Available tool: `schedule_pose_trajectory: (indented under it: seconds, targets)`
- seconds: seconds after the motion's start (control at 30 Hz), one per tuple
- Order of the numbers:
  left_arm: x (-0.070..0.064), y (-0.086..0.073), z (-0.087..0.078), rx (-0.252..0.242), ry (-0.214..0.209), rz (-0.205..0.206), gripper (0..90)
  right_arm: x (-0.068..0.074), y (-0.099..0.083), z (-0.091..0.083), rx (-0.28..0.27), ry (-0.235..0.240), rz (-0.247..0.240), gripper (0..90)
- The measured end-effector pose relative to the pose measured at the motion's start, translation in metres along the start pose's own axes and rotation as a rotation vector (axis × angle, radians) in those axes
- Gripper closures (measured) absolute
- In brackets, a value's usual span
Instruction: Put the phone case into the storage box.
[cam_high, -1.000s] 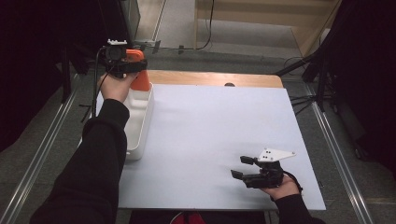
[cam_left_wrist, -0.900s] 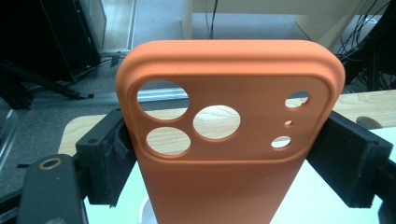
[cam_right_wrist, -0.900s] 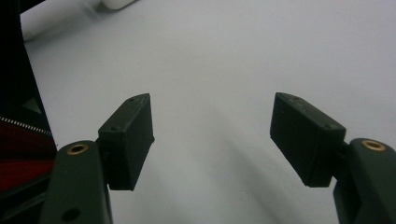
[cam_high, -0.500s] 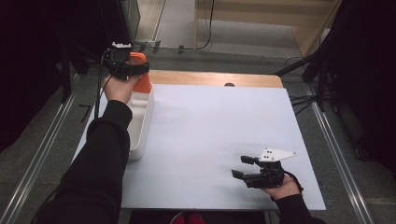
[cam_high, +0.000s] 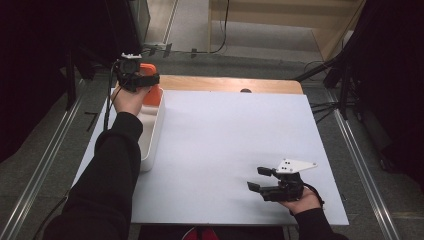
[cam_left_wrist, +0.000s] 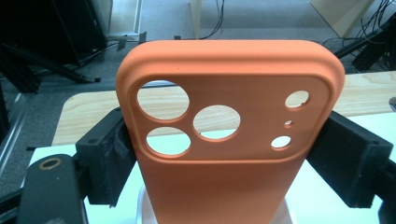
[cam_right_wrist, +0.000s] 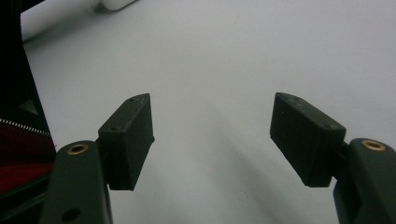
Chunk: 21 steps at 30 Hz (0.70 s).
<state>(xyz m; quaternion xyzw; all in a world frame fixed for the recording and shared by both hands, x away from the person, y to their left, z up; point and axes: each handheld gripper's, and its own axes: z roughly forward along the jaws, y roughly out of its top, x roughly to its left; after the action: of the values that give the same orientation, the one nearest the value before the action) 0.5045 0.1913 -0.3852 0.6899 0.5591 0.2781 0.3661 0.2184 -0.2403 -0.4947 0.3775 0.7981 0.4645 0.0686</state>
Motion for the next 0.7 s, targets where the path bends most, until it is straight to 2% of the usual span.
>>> schedule_pose_trajectory:
  seconds: [0.37,0.7]
  targets:
    - [0.001,-0.01,0.008,0.025,0.01,0.012,15.5,0.0,0.001,-0.002,-0.011,-0.023,0.008,29.2]
    - [-0.002,-0.014,0.013,0.054,0.016,0.029,15.5,-0.001,0.001,-0.002,-0.016,-0.025,0.011,29.2]
